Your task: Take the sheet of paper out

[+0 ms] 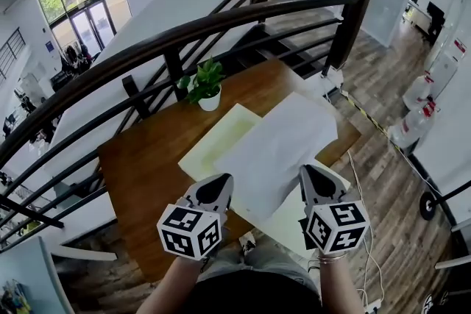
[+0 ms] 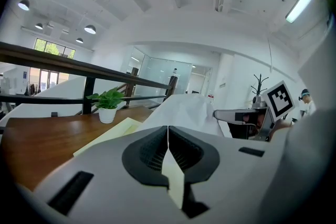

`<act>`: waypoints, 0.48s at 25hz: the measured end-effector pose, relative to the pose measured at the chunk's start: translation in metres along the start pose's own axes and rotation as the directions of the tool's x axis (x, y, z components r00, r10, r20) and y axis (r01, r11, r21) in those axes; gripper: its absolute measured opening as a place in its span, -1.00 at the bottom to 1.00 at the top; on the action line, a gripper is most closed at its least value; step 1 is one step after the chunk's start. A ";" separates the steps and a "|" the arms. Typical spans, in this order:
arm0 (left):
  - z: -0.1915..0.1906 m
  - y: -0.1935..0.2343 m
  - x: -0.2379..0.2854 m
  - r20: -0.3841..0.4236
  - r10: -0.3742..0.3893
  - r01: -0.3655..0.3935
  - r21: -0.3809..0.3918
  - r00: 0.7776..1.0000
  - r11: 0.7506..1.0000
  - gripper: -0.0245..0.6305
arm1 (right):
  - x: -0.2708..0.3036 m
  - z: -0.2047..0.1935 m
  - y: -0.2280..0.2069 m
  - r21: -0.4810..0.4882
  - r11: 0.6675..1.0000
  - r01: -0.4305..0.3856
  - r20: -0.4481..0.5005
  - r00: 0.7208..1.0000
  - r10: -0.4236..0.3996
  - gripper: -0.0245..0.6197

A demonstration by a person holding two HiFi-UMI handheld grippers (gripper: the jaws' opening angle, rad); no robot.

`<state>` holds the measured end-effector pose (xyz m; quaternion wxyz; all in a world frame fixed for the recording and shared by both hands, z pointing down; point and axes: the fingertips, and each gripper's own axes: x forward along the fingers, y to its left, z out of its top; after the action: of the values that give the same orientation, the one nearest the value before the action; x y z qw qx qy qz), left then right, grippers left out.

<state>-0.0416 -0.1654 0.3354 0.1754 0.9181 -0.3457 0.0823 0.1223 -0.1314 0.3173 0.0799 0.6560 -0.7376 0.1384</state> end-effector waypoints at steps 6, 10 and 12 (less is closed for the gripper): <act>0.010 0.004 -0.002 0.013 0.014 -0.015 0.024 1.000 1.000 -0.87 | 0.010 0.007 0.014 0.001 0.999 -0.043 0.014 0.999 0.043 -0.83; 0.012 0.009 -0.006 0.023 0.027 -0.027 0.021 0.999 0.999 -0.87 | 0.013 0.008 0.023 -0.012 0.998 -0.068 0.018 0.998 0.068 -0.83; 0.013 0.011 -0.007 0.027 0.028 -0.028 0.003 0.999 1.000 -0.87 | 0.013 0.010 0.025 -0.018 0.997 -0.076 0.018 0.997 0.077 -0.83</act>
<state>-0.0537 -0.1736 0.3243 0.1678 0.9145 -0.3608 0.0728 0.0962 -0.1442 0.3093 0.0733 0.6278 -0.7642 0.1286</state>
